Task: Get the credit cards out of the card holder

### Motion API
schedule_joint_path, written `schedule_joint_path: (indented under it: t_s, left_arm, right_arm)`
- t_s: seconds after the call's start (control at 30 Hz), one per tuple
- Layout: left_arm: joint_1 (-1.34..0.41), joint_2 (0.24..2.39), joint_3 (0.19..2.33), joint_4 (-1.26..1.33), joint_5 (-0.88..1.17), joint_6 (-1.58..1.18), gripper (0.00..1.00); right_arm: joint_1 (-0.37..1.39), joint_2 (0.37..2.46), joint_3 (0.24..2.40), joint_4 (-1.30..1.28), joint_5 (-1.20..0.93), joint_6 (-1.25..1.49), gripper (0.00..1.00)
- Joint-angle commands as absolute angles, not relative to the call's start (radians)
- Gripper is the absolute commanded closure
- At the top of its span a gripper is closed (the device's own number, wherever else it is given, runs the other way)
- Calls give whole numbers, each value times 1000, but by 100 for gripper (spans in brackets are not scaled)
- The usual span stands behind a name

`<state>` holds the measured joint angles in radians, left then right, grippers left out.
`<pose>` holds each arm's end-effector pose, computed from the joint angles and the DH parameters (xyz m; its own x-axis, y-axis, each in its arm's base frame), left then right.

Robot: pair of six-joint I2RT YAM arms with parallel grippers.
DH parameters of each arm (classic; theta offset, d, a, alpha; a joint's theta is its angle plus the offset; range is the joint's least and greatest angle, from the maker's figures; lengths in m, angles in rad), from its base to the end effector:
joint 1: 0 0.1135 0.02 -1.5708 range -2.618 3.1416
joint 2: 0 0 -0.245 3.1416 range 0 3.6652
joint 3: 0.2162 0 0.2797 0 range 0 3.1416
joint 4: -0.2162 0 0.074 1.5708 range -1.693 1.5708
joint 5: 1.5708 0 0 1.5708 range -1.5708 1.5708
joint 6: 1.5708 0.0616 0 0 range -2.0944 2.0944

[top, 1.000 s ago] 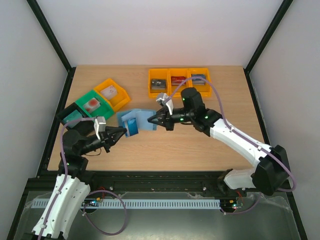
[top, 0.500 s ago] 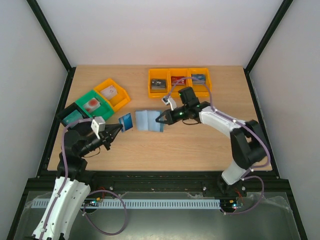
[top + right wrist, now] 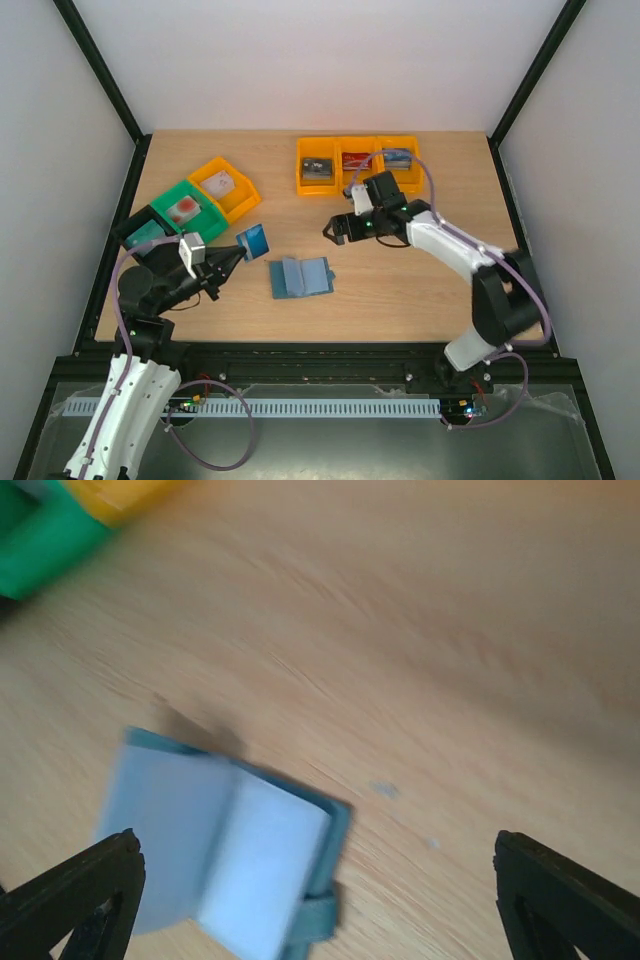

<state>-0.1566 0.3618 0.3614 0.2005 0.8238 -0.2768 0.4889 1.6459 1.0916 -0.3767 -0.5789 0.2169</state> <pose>0.1684 -0.0723 0.2831 -0.0342 -0.1826 -0.9826 0.8388 0.5292 -0.1275 0.3172 0.2069 0.1643 -0.8383 -0.2419 -0.4886 -0.5131 0.6530 0.5571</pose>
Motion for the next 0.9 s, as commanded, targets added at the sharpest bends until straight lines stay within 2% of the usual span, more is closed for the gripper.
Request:
schedule_joint_path:
  t_s: [0.0, 0.13, 0.2, 0.33, 0.47, 0.5, 0.6, 0.7, 0.87]
  left_arm:
    - [-162, 351, 333, 334, 884, -366, 98]
    - [-170, 351, 317, 407, 934, -406, 98]
    - [-175, 352, 315, 432, 957, -419, 98]
    - [-190, 357, 316, 461, 989, -450, 98]
    - [-195, 360, 312, 486, 978, -471, 98]
    - [-196, 360, 309, 490, 976, -472, 98]
    - [-197, 360, 303, 488, 962, -483, 98]
    - [-198, 362, 300, 486, 950, -493, 98]
    - [-198, 360, 307, 481, 954, -499, 98]
  right_arm:
    - [634, 1388, 1143, -281, -538, 26, 5]
    - [762, 1275, 1028, 50, -836, -19, 2]
    - [780, 1287, 1024, 170, -928, 46, 7]
    - [790, 1341, 1091, 165, -998, 69, 25]
    - [802, 1359, 1093, 153, -1054, 71, 53]
    - [802, 1363, 1092, 148, -1059, 74, 57]
    - [803, 1375, 1098, 152, -1129, 90, 56]
    - [810, 1386, 1103, 165, -1221, 92, 48]
    - [809, 1379, 1135, -37, -1207, -88, 44]
